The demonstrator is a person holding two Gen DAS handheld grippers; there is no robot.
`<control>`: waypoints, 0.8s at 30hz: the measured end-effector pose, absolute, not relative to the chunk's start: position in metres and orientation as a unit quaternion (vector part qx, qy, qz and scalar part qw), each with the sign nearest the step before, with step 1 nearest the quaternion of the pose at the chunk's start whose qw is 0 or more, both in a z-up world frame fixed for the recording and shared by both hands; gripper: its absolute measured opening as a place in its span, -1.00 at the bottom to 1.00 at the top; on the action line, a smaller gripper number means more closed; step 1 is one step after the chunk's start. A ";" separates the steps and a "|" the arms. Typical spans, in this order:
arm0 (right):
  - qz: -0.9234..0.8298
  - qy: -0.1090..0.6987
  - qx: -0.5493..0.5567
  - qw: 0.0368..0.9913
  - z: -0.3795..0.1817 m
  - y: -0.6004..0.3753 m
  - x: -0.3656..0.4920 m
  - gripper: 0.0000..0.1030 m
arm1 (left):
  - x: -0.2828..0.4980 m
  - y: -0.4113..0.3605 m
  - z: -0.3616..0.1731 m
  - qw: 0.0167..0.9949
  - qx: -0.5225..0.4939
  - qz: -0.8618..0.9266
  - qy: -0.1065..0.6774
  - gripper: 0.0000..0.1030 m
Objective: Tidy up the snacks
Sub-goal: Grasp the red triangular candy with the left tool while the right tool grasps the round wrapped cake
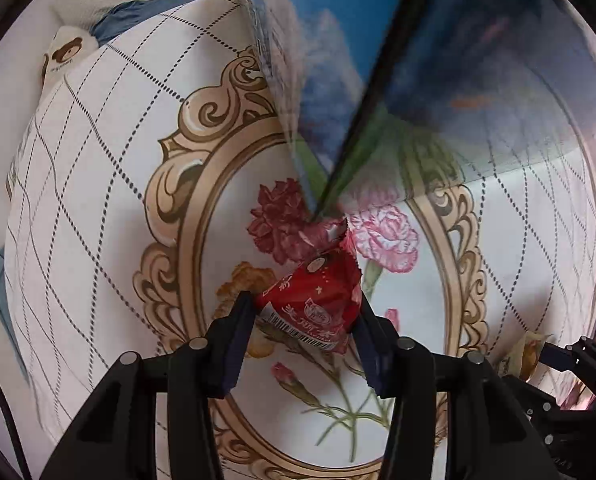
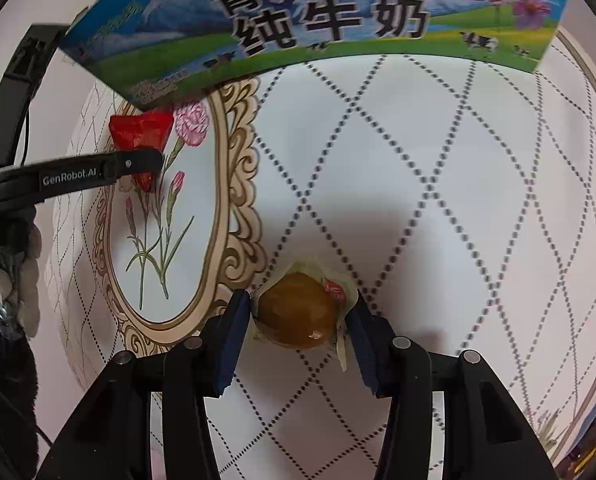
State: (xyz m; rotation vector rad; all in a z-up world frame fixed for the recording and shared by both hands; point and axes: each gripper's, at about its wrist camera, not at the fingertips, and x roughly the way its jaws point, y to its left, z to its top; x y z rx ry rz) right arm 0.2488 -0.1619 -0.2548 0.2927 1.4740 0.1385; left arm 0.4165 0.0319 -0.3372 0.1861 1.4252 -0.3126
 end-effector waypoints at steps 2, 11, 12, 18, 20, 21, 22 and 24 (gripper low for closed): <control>0.061 0.670 0.135 0.727 -0.248 -0.180 0.247 0.00 | 0.407 0.034 -0.337 0.741 0.069 -0.138 0.654 -0.13; 0.056 0.682 0.124 0.719 -0.233 -0.228 0.226 0.00 | 0.320 0.048 -0.342 0.703 -0.096 -0.121 0.694 -0.13; 0.055 0.684 0.126 0.717 -0.232 -0.234 0.221 0.00 | 0.309 0.048 -0.344 0.696 -0.111 -0.119 0.699 -0.13; 0.053 0.700 0.130 0.701 -0.245 -0.246 0.197 0.00 | 0.269 0.037 -0.366 0.680 -0.120 -0.103 0.716 -0.13; 0.055 0.702 0.128 0.698 -0.249 -0.249 0.193 0.00 | 0.269 0.023 -0.367 0.686 -0.089 -0.097 0.715 -0.12; 0.056 0.703 0.127 0.697 -0.253 -0.247 0.193 0.00 | 0.270 0.015 -0.368 0.690 -0.073 -0.095 0.714 -0.11; 0.055 0.704 0.128 0.696 -0.255 -0.248 0.194 0.00 | 0.272 0.009 -0.369 0.696 -0.054 -0.092 0.710 -0.09; 0.055 0.706 0.126 0.695 -0.261 -0.241 0.200 0.00 | 0.275 -0.002 -0.371 0.698 -0.037 -0.091 0.710 -0.02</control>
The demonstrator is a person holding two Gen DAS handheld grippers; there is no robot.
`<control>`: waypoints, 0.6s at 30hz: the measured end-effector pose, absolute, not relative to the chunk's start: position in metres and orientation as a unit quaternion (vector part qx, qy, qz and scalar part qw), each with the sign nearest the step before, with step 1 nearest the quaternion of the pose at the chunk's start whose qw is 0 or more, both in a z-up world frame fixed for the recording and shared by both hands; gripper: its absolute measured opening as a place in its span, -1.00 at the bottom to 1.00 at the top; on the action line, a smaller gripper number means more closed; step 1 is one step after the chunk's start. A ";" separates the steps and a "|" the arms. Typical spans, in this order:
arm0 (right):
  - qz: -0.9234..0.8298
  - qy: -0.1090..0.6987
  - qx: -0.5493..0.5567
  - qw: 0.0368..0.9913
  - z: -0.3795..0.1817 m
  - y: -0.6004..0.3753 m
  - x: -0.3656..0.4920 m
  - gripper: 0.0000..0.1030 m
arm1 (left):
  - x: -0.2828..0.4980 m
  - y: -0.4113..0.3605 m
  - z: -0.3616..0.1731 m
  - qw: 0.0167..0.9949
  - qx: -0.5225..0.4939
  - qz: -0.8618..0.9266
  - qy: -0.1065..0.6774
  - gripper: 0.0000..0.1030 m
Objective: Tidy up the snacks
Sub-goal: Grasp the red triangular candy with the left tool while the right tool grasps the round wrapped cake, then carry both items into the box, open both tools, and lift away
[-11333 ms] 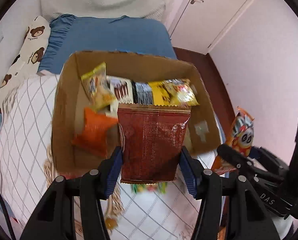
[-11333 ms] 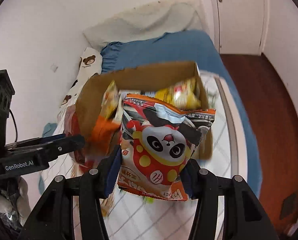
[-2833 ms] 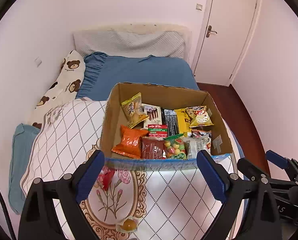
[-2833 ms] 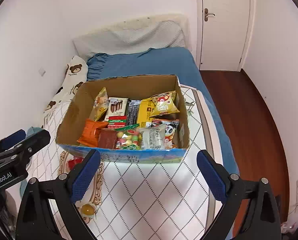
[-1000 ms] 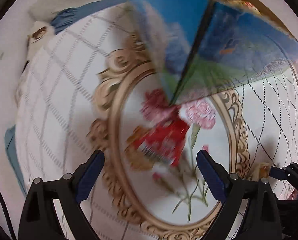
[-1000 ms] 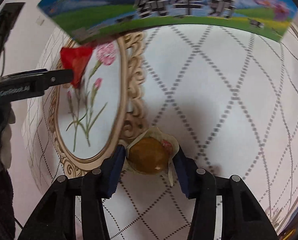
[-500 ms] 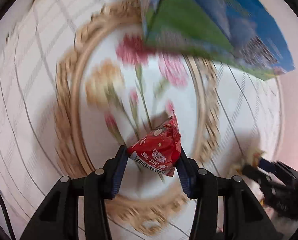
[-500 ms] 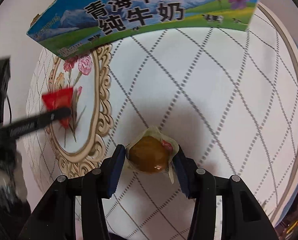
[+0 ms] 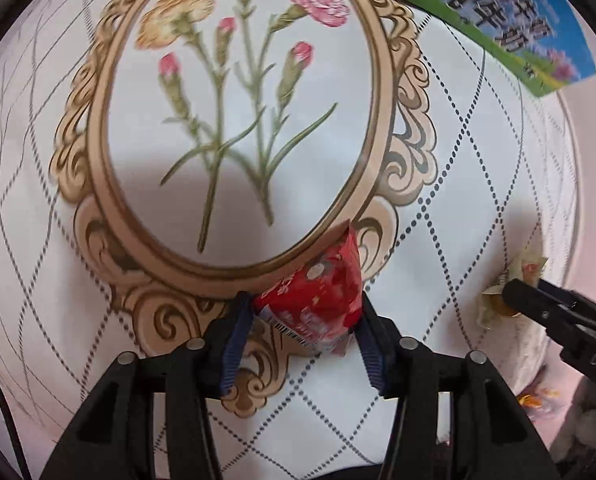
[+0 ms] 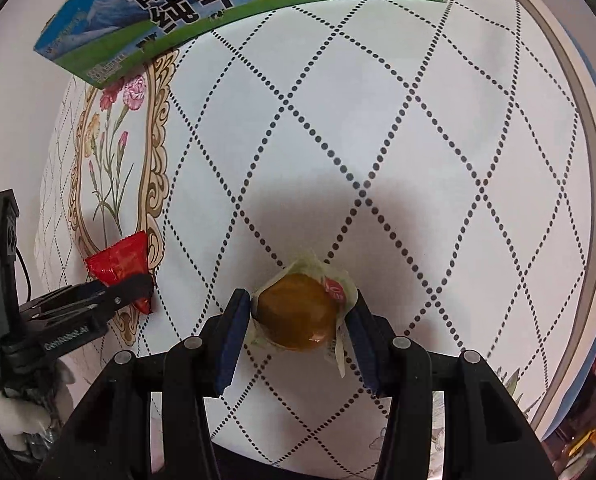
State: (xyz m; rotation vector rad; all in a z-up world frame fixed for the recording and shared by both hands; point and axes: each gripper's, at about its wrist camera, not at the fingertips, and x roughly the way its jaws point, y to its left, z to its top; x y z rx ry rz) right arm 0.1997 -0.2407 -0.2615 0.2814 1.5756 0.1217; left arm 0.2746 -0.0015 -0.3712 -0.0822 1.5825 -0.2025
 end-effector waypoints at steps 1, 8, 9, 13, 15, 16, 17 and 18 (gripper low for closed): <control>0.054 0.708 0.125 0.693 -0.264 -0.238 0.202 0.01 | 0.277 -0.006 -0.372 0.699 -0.030 -0.088 0.709 0.01; 0.053 0.713 0.123 0.689 -0.275 -0.235 0.210 0.02 | 0.297 -0.028 -0.371 0.711 -0.023 -0.079 0.698 0.12; 0.053 0.712 0.121 0.690 -0.274 -0.236 0.209 0.02 | 0.298 -0.020 -0.368 0.713 -0.026 -0.078 0.697 0.04; 0.061 0.705 0.123 0.695 -0.266 -0.231 0.210 -0.01 | 0.301 -0.021 -0.359 0.712 -0.033 -0.086 0.696 -0.40; 0.066 0.703 0.131 0.696 -0.263 -0.229 0.211 -0.02 | 0.301 -0.022 -0.354 0.710 -0.036 -0.088 0.697 -0.45; 0.071 0.700 0.137 0.697 -0.258 -0.230 0.211 -0.04 | 0.298 -0.022 -0.352 0.709 -0.036 -0.090 0.699 -0.47; 0.074 0.698 0.142 0.698 -0.254 -0.231 0.212 -0.04 | 0.295 -0.021 -0.349 0.707 -0.041 -0.090 0.700 -0.48; 0.077 0.697 0.145 0.698 -0.251 -0.232 0.212 -0.04 | 0.293 -0.015 -0.341 0.706 -0.047 -0.092 0.701 -0.48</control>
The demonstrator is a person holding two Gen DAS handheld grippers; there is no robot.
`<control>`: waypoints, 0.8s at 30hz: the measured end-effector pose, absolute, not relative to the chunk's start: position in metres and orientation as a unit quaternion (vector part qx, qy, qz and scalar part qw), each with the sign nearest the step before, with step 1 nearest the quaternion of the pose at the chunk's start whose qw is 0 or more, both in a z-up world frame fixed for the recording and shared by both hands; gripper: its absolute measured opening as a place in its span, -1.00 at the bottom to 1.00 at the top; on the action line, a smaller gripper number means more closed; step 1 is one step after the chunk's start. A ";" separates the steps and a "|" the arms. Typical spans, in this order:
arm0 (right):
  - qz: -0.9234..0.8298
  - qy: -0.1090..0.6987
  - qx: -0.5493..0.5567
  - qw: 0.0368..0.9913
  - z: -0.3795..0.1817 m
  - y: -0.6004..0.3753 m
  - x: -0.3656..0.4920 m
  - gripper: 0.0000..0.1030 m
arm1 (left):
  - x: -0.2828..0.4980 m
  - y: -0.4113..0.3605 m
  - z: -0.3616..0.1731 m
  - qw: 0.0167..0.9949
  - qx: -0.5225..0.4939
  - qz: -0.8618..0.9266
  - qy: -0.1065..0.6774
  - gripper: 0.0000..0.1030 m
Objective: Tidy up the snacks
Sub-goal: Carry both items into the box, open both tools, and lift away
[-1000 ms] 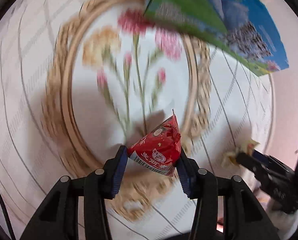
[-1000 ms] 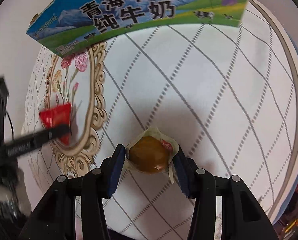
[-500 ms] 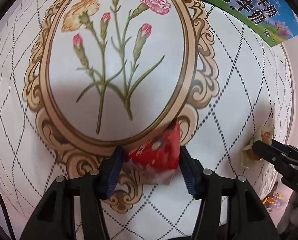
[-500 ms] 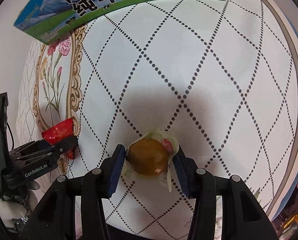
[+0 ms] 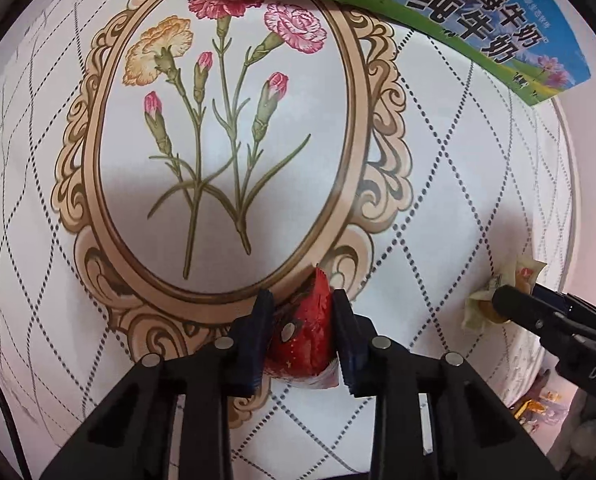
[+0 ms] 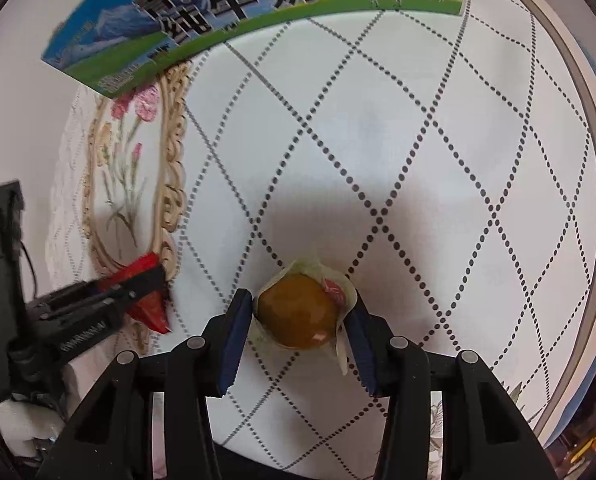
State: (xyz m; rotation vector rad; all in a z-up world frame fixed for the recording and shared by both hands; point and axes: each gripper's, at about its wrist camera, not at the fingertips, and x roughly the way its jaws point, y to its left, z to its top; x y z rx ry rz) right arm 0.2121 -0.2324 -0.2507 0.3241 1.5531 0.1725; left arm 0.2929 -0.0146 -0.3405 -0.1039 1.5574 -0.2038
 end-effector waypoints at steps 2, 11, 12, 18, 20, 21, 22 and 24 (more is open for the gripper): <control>0.086 0.690 0.154 0.702 -0.240 -0.235 0.215 -0.04 | 0.291 -0.015 -0.332 0.703 -0.057 -0.095 0.703 -0.49; 0.124 0.646 0.182 0.731 -0.183 -0.238 0.246 -0.05 | 0.316 -0.023 -0.245 0.735 -0.088 -0.131 0.660 -0.49; 0.128 0.640 0.186 0.734 -0.175 -0.240 0.251 -0.05 | 0.321 -0.027 -0.237 0.739 -0.089 -0.134 0.655 -0.49; 0.154 0.591 0.203 0.765 -0.119 -0.251 0.307 -0.05 | 0.384 -0.041 -0.173 0.761 -0.093 -0.171 0.618 -0.49; 0.154 0.576 0.197 0.779 -0.105 -0.248 0.337 -0.05 | 0.411 -0.046 -0.165 0.774 -0.080 -0.170 0.604 -0.49; 0.152 0.568 0.187 0.787 -0.098 -0.248 0.355 -0.05 | 0.425 -0.049 -0.160 0.782 -0.068 -0.168 0.597 -0.49; 0.150 0.564 0.181 0.791 -0.095 -0.247 0.366 -0.05 | 0.443 -0.051 -0.154 0.791 -0.054 -0.160 0.588 -0.49; 0.144 0.559 0.169 0.799 -0.091 -0.247 0.399 -0.05 | 0.468 -0.052 -0.148 0.800 -0.036 -0.149 0.579 -0.50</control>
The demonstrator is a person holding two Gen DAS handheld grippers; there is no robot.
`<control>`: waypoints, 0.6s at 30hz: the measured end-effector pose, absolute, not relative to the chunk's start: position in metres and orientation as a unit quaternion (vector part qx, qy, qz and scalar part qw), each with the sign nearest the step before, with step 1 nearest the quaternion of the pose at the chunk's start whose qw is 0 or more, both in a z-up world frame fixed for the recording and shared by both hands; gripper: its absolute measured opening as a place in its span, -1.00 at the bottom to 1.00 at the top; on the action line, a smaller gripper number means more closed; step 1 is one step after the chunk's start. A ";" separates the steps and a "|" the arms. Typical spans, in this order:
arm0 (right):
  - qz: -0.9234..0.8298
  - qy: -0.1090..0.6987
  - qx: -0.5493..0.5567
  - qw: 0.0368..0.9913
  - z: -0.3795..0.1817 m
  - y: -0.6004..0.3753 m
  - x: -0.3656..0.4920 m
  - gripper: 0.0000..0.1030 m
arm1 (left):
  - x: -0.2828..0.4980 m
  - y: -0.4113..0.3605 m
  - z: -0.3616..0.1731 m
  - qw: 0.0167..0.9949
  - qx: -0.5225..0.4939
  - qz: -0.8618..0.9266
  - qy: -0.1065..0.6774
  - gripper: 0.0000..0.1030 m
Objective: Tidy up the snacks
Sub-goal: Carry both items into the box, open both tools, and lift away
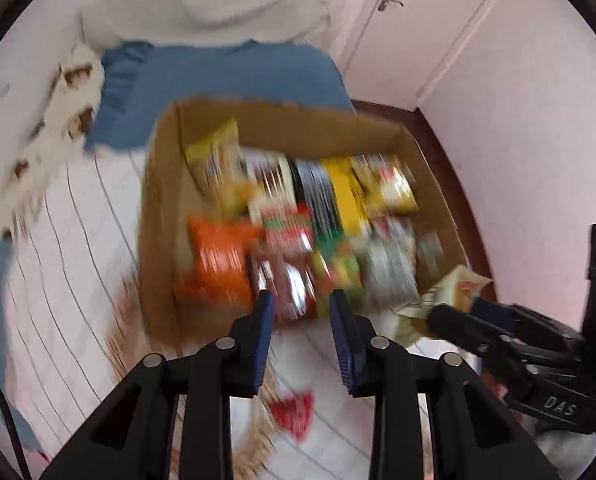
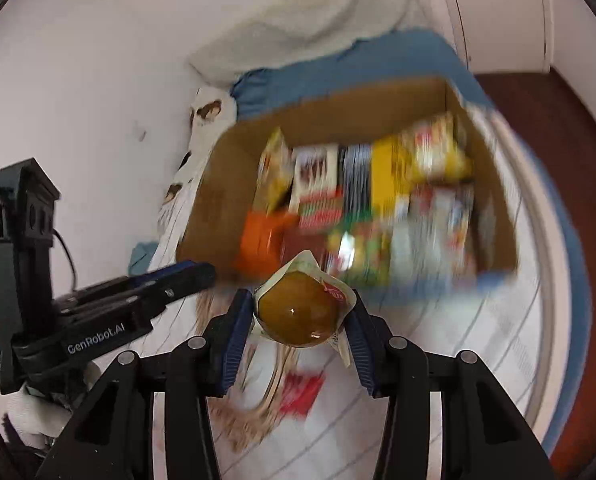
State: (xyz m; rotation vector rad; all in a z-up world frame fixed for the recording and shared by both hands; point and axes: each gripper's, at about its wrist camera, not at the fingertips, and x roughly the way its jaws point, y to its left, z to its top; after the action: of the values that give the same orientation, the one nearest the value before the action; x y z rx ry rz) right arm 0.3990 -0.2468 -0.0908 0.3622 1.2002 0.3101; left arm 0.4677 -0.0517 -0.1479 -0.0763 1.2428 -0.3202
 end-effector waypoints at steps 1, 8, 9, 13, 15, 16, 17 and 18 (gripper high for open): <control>0.140 0.560 0.160 0.801 -0.091 -0.246 0.419 -0.05 | 0.486 -0.054 -0.150 0.801 -0.022 -0.142 0.581 -0.50; 0.131 0.556 0.134 0.810 -0.099 -0.243 0.459 -0.05 | 0.514 -0.047 -0.160 0.789 -0.019 -0.155 0.594 -0.29; 0.131 0.556 0.136 0.809 -0.103 -0.246 0.451 -0.05 | 0.501 -0.046 -0.165 0.779 -0.029 -0.166 0.604 -0.17; 0.138 0.565 0.151 0.800 -0.115 -0.253 0.402 -0.05 | 0.431 -0.038 -0.196 0.753 -0.039 -0.184 0.631 0.36; 0.135 0.567 0.150 0.798 -0.120 -0.256 0.378 -0.05 | 0.404 -0.037 -0.210 0.741 -0.031 -0.174 0.648 0.41; 0.132 0.570 0.152 0.797 -0.122 -0.258 0.364 -0.05 | 0.392 -0.034 -0.221 0.728 -0.047 -0.172 0.662 0.41; 0.130 0.572 0.154 0.795 -0.124 -0.260 0.356 -0.05 | 0.383 -0.032 -0.227 0.721 -0.059 -0.173 0.668 0.41; 0.125 0.574 0.157 0.794 -0.127 -0.262 0.345 -0.05 | 0.374 -0.033 -0.234 0.716 -0.059 -0.173 0.674 0.41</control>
State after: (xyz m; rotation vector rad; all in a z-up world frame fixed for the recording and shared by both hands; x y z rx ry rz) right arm 0.3447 -0.2619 -0.1270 0.3374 1.2345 0.2690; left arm 0.3741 -0.0326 -0.2341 -0.1313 1.4910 -0.3825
